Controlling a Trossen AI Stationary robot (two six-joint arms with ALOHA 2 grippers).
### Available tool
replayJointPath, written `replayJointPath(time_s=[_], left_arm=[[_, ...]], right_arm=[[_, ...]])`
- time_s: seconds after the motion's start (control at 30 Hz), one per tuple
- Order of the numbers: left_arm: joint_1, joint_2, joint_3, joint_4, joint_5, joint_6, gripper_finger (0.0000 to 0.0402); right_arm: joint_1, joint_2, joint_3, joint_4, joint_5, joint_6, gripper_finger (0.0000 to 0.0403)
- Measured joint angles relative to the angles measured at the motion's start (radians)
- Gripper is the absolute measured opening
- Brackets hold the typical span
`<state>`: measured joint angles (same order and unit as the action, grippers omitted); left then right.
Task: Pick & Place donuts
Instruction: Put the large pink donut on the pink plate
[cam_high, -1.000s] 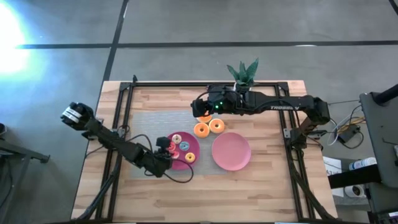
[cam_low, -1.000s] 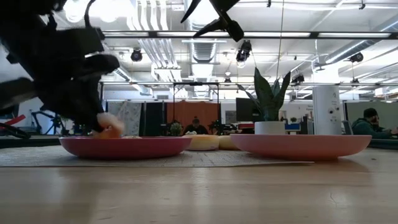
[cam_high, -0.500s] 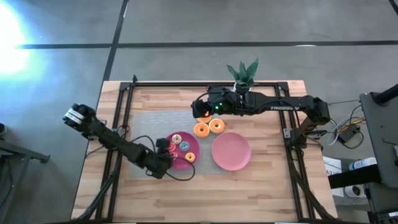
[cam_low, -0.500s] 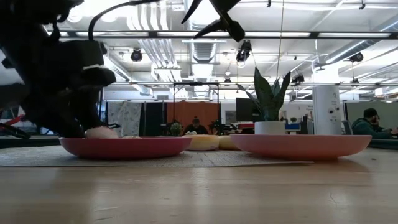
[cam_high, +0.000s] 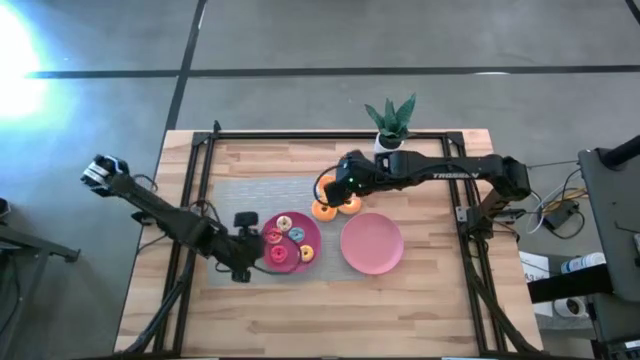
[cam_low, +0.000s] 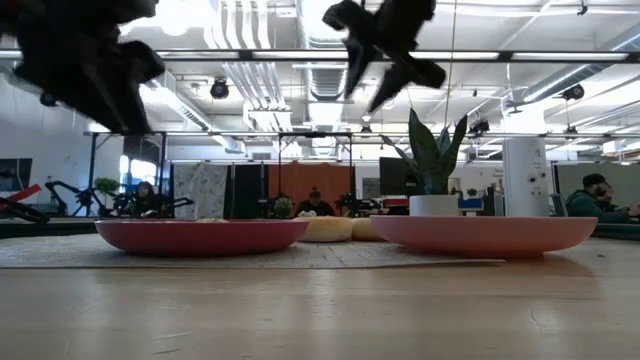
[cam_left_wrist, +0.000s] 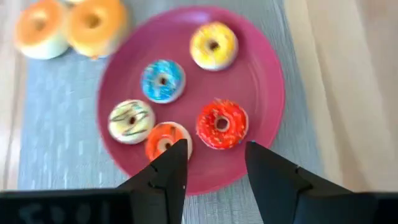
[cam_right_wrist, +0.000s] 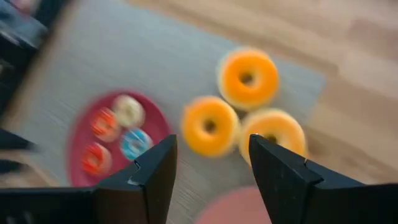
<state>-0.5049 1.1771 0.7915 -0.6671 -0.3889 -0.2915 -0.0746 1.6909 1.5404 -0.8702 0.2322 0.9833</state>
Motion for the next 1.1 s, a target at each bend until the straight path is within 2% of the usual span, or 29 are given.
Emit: replayJointPath(time_s=[0.27,0.4,0.57,0.7,0.93,1.1], left_arm=[[0.003,-0.24,0.013,-0.023,-0.084,-0.313,0.0135],[0.015,-0.343,0.016,0.001,-0.133,-0.434,0.0135],[0.045,-0.428,0.015,0.05,-0.159,-0.446,0.0135],[0.075,-0.466,0.026,0.049,-0.163,-0.43,0.0135],[0.105,-0.498,0.035,0.045,-0.164,-0.419,0.0135],[0.12,-0.504,0.028,0.041,-0.164,-0.417,0.0135]], right_arm=[[0.002,0.002,-0.199,0.008,-0.03,0.028,0.0189],[-0.044,0.002,-0.277,0.053,-0.071,0.038,0.018],[-0.093,0.036,-0.326,0.152,-0.12,-0.023,0.0172],[-0.112,0.086,-0.326,0.146,-0.111,-0.045,0.0171],[-0.152,0.171,-0.308,0.15,-0.11,-0.081,0.0171],[-0.177,0.176,-0.309,0.17,-0.128,-0.103,0.0171]])
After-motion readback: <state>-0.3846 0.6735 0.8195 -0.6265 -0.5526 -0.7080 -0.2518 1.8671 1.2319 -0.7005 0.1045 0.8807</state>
